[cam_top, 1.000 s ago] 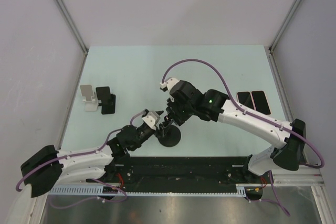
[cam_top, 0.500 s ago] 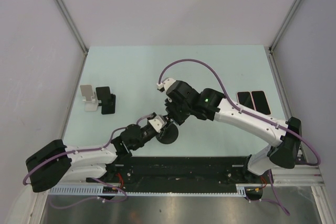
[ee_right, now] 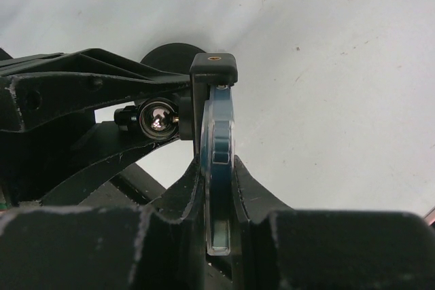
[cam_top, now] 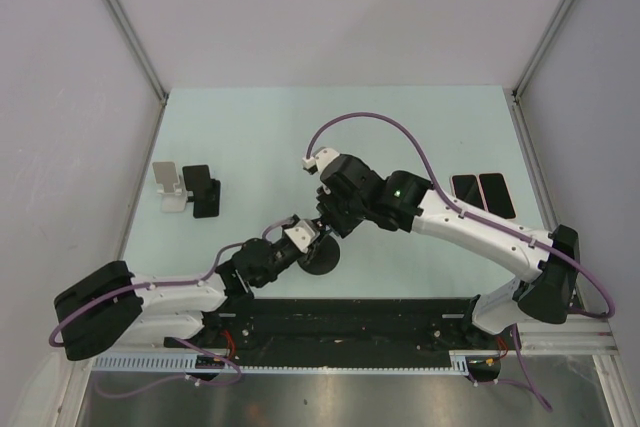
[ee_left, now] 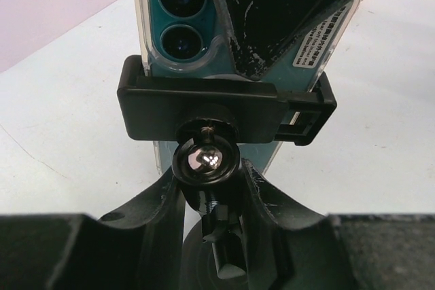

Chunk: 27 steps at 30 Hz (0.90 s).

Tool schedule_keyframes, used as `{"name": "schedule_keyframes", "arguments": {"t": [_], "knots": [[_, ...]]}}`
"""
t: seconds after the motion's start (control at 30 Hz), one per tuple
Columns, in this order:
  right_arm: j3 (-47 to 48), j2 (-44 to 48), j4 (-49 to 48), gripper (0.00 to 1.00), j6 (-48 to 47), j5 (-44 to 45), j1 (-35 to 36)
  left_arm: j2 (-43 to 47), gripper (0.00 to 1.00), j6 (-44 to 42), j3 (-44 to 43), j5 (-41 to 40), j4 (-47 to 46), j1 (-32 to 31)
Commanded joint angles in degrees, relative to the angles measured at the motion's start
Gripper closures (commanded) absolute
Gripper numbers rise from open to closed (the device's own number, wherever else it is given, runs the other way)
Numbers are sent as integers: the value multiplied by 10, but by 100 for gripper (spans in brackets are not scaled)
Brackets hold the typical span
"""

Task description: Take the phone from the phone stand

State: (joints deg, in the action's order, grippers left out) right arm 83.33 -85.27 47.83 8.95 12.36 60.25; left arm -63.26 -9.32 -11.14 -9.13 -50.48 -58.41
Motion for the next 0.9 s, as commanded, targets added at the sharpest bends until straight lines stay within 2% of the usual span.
{"name": "schedule_keyframes", "arguments": {"t": [0.0, 0.03, 0.1, 0.13, 0.27, 0.47, 0.73, 0.87], "knots": [[18, 9, 2, 100, -6, -8, -5, -12, 92, -85, 2, -64, 0, -16], [20, 9, 6, 100, -7, -9, -5, -13, 81, -87, 2, -68, 0, -19], [24, 9, 9, 100, -11, -10, -6, -5, 68, -79, 2, -65, 0, -21], [25, 8, 11, 100, -13, -13, -6, 0, 57, -76, 2, -62, -1, -21], [36, 4, 23, 100, -17, -15, -5, 33, 44, -49, 3, -58, -1, -21], [57, -13, 52, 100, -22, -16, 3, 68, 42, -28, -2, -53, -5, -21], [78, -30, 78, 100, -24, -22, 11, 25, 42, -57, -21, -9, -6, -21], [84, -39, 90, 100, -28, -22, 17, 7, 48, -63, -27, 2, -6, -21]]}}
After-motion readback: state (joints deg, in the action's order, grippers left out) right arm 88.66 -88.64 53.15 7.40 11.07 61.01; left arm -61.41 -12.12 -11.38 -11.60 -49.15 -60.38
